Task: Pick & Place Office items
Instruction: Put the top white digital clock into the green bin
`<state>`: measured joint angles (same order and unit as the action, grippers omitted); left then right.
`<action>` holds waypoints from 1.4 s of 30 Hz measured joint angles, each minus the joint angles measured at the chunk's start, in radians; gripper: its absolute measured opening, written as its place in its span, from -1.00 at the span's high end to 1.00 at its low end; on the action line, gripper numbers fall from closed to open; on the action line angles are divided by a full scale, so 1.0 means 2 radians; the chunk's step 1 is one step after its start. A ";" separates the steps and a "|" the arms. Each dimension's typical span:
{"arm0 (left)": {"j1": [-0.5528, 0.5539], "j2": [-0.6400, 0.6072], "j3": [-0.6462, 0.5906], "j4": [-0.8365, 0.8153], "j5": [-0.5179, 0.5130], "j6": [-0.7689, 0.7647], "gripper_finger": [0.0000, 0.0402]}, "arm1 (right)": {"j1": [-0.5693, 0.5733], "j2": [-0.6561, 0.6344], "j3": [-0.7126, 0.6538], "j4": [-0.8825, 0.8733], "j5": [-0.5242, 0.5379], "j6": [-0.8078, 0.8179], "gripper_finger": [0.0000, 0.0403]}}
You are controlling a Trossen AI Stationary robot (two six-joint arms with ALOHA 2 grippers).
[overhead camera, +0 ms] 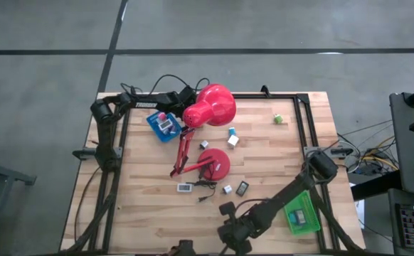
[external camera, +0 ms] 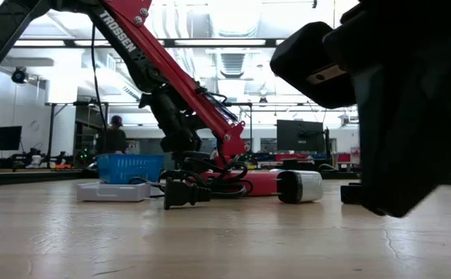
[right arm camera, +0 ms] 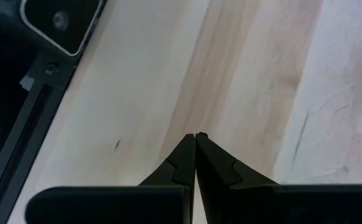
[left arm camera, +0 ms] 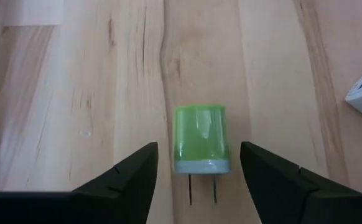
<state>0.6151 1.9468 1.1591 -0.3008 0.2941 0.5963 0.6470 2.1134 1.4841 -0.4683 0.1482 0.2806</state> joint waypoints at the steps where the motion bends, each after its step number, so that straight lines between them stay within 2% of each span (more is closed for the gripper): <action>1: 0.000 -0.001 0.000 0.000 -0.001 -0.001 -0.16 | -0.001 -0.001 0.000 0.000 0.000 0.000 0.96; 4: -0.001 -0.011 0.000 -0.002 -0.012 -0.013 -0.16 | -0.004 -0.004 0.000 -0.001 0.000 0.000 0.96; 8: -0.006 -0.035 0.000 -0.014 -0.052 -0.026 -0.16 | -0.008 -0.009 0.000 -0.011 0.000 0.000 0.96; 16: -0.018 -0.090 -0.002 -0.122 -0.113 -0.101 -0.15 | -0.007 -0.010 0.000 -0.020 0.000 0.000 0.96; 21: -0.034 -0.132 -0.026 -0.172 -0.182 -0.153 -0.15 | -0.005 -0.010 -0.001 -0.027 -0.007 0.002 0.96; 25: -0.038 -0.180 -0.057 -0.190 -0.207 -0.183 -0.15 | -0.002 -0.010 -0.005 -0.026 -0.009 0.002 0.96; 34: -0.037 -0.278 -0.133 -0.169 -0.237 -0.224 -0.15 | -0.002 -0.010 -0.008 -0.027 -0.014 -0.002 0.96; 39: -0.037 -0.275 -0.163 -0.147 -0.224 -0.225 -0.15 | -0.002 -0.010 -0.008 -0.028 -0.015 -0.006 0.96; 42: -0.036 -0.259 -0.169 -0.139 -0.246 -0.230 -0.15 | -0.002 -0.010 -0.008 -0.028 -0.020 -0.006 0.96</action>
<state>0.5425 1.4287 0.8208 -0.5794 -0.1988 0.1355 0.6434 2.0941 1.4673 -0.5247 0.1074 0.2691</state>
